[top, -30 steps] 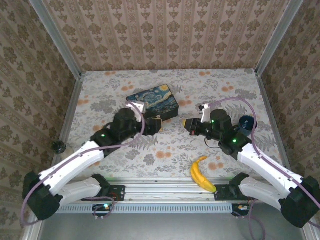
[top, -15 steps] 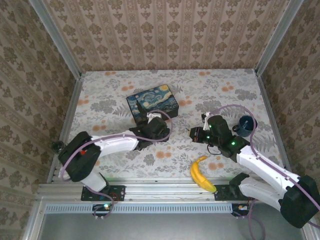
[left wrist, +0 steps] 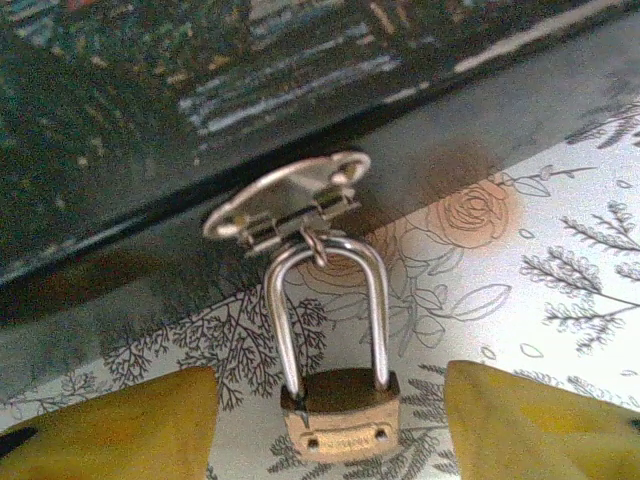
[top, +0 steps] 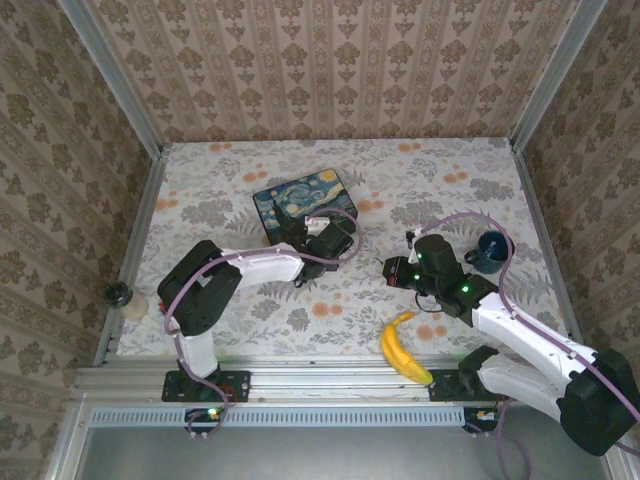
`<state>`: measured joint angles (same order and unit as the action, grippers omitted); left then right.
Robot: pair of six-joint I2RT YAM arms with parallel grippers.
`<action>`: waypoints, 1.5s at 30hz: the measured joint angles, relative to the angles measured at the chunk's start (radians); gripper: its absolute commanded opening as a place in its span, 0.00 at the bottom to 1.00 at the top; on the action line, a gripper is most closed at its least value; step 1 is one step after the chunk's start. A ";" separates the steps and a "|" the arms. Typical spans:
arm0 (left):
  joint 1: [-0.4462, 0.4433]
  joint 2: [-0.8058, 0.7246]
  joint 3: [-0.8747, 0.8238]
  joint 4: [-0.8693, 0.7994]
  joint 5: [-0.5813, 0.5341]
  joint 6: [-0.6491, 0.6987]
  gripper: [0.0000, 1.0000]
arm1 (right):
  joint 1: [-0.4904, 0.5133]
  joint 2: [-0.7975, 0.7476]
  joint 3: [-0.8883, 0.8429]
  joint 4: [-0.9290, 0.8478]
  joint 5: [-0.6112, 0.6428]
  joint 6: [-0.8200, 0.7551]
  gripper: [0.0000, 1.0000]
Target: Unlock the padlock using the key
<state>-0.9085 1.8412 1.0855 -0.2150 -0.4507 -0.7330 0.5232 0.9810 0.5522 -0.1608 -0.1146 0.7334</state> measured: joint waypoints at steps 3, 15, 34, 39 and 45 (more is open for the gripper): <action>0.005 0.014 0.005 -0.010 -0.003 -0.011 0.53 | -0.001 0.005 0.000 0.003 0.000 0.000 0.00; 0.019 0.054 0.029 -0.025 -0.002 -0.036 0.51 | -0.002 0.045 0.000 0.044 -0.001 0.000 0.00; 0.027 0.086 0.051 -0.013 0.026 -0.055 0.26 | -0.002 0.106 -0.010 0.104 -0.005 0.000 0.00; 0.032 0.089 0.054 -0.005 0.039 -0.060 0.01 | -0.002 0.161 -0.038 0.152 -0.021 0.000 0.00; 0.035 0.070 0.030 0.019 0.071 -0.084 0.00 | 0.034 0.226 -0.052 0.215 -0.023 0.000 0.00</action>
<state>-0.8738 1.9114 1.1152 -0.1963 -0.3798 -0.8173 0.5568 1.2072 0.5003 0.0544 -0.1379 0.7334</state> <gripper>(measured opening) 0.301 0.062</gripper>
